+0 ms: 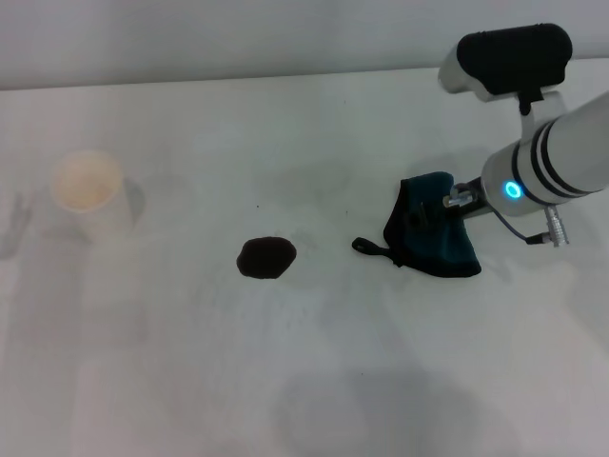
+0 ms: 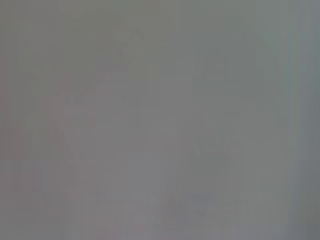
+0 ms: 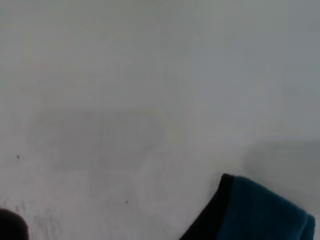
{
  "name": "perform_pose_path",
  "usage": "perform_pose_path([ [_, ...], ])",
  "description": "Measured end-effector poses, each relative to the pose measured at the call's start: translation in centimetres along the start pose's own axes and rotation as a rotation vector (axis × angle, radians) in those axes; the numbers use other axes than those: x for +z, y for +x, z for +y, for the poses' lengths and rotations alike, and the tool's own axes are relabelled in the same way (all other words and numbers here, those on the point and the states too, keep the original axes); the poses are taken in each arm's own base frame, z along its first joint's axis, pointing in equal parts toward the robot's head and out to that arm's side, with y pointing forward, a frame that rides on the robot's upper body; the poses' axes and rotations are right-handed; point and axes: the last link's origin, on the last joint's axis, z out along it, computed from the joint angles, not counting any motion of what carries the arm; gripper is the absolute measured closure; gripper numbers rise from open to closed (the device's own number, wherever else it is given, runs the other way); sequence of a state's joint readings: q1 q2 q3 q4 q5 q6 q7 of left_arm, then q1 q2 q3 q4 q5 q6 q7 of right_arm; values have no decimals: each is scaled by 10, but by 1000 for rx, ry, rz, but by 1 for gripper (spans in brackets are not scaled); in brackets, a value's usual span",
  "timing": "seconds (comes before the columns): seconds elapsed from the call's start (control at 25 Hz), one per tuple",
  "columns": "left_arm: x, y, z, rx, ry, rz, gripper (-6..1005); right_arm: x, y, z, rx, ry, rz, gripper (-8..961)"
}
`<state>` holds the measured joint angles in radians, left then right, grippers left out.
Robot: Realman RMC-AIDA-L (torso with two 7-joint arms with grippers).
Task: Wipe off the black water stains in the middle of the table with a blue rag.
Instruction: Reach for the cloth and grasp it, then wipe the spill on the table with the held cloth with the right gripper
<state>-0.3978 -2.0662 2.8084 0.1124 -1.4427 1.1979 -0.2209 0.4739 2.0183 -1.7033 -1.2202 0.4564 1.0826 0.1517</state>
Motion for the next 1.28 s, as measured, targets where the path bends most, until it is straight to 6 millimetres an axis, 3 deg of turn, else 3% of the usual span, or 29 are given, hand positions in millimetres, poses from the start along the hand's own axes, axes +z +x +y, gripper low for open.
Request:
perform_pose_path([
  [0.04,-1,0,-1,-1,6,0,106,1,1,0,1,2,6,263],
  [0.24,-1,0,-3,2,8,-1,106,4,3,-2,14,-1,13,471],
  [0.8,-3,-1,-5,-6,10,-5,106,3,-2,-3,0,-13,-21,842],
  [1.08,-5,-3,-4,-7,11,-9,106,-12,-14,37,-154,-196,-79,859],
  [1.2,-4,-3,-3,-5,7,-9,106,-12,-13,63,-247,-263,-78,860],
  [1.28,-3,-2,-2,-5,5,-7,106,-7,-7,91,-371,-296,-66,860],
])
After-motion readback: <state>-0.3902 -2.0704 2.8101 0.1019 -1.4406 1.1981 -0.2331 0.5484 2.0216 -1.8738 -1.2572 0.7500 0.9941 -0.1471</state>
